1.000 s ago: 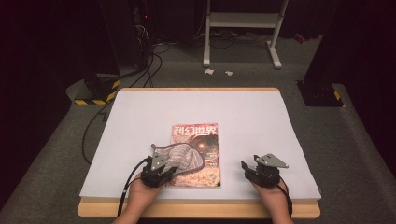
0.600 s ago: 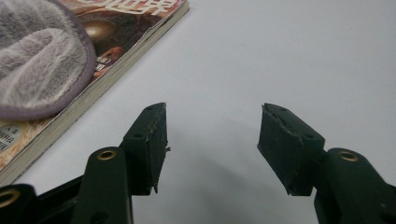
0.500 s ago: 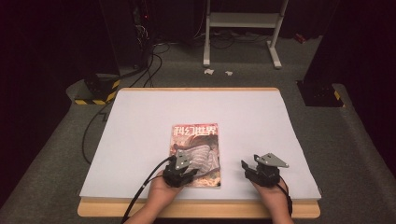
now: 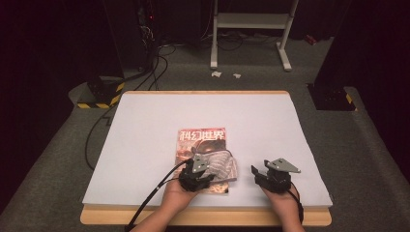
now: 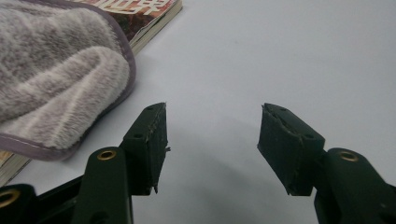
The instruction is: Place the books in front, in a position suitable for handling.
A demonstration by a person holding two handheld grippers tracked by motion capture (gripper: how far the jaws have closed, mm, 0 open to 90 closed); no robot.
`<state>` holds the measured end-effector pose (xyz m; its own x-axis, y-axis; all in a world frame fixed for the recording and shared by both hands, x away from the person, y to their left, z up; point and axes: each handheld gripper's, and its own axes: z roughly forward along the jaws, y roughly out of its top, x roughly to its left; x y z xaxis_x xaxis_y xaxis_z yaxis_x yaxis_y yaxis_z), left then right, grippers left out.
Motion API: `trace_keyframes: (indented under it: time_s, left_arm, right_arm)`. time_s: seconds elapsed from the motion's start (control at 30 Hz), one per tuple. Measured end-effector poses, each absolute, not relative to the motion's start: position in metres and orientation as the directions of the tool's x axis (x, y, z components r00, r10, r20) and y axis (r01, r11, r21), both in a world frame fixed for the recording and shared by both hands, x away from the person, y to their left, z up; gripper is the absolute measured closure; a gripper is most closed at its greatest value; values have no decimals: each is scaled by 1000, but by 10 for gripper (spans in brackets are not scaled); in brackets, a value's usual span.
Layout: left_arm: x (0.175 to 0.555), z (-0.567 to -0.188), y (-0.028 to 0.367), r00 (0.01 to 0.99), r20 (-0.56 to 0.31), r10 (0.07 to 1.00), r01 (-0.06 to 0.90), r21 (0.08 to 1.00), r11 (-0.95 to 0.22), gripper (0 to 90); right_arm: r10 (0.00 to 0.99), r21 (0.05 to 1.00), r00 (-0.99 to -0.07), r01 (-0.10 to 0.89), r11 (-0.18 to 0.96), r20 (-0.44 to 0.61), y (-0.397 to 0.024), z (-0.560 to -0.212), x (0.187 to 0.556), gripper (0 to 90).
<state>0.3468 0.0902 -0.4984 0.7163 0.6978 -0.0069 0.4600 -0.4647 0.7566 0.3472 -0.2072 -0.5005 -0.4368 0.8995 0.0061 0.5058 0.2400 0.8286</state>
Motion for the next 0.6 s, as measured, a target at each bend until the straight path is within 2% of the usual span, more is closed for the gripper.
trace_keyframes:
  time_s: [0.43,0.6]
  left_arm:
    - [325,-501,171,603,5,797,507,769,-388,656]
    - [322,-500,188,565,-1,825,531,766,-363,655]
  right_arm:
    - [892,825,-451,502,260,-7,-203,-501,346,415]
    - [896,827,-444,502,251,-2,-205,-501,347,415]
